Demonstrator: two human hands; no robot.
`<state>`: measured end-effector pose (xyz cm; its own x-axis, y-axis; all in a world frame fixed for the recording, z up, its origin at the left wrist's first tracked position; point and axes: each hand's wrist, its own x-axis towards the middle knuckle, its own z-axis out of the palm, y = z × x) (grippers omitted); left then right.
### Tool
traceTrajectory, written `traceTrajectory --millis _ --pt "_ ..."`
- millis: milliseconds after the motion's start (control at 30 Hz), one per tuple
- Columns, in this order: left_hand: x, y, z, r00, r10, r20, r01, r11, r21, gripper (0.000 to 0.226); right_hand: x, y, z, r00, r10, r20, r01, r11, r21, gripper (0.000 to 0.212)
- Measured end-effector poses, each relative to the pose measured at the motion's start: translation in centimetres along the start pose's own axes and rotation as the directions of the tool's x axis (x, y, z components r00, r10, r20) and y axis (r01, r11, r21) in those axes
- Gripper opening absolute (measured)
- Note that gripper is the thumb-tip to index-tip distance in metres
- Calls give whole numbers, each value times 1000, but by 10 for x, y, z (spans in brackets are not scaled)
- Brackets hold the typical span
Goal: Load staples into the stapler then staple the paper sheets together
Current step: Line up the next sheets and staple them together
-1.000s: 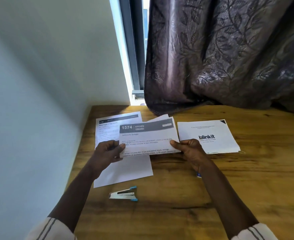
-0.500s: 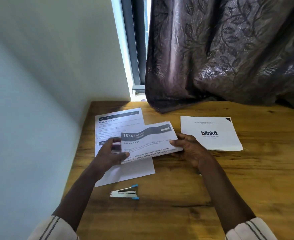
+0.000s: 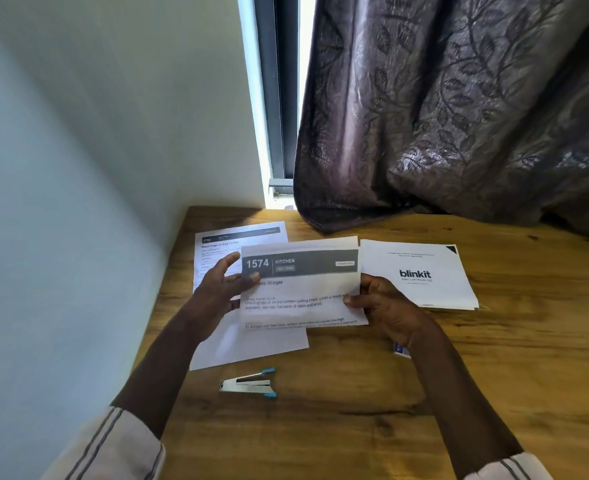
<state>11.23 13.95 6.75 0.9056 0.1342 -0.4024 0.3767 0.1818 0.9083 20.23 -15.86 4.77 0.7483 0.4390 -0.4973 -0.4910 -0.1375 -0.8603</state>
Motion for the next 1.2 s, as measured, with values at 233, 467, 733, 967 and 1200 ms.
traceTrajectory --millis 233,467,733,967,1200 --pt "-18 10 12 972 232 38 -234 969 82 50 -30 -12 5 985 -147 -90 145 989 -23 32" --pt "-37 22 22 932 322 165 -354 906 232 82 -56 -25 7 907 -382 -176 371 924 -97 65" --pt "-44 27 16 920 311 237 -375 874 308 56 -78 -26 5 933 -360 -25 353 925 -139 85" --pt "-43 24 10 915 271 297 -354 895 273 54 -84 -28 6 948 -317 -19 310 939 -150 53" --pt "-35 22 12 931 258 258 -328 901 283 41 -74 -29 5 951 -294 -97 276 947 -165 29"
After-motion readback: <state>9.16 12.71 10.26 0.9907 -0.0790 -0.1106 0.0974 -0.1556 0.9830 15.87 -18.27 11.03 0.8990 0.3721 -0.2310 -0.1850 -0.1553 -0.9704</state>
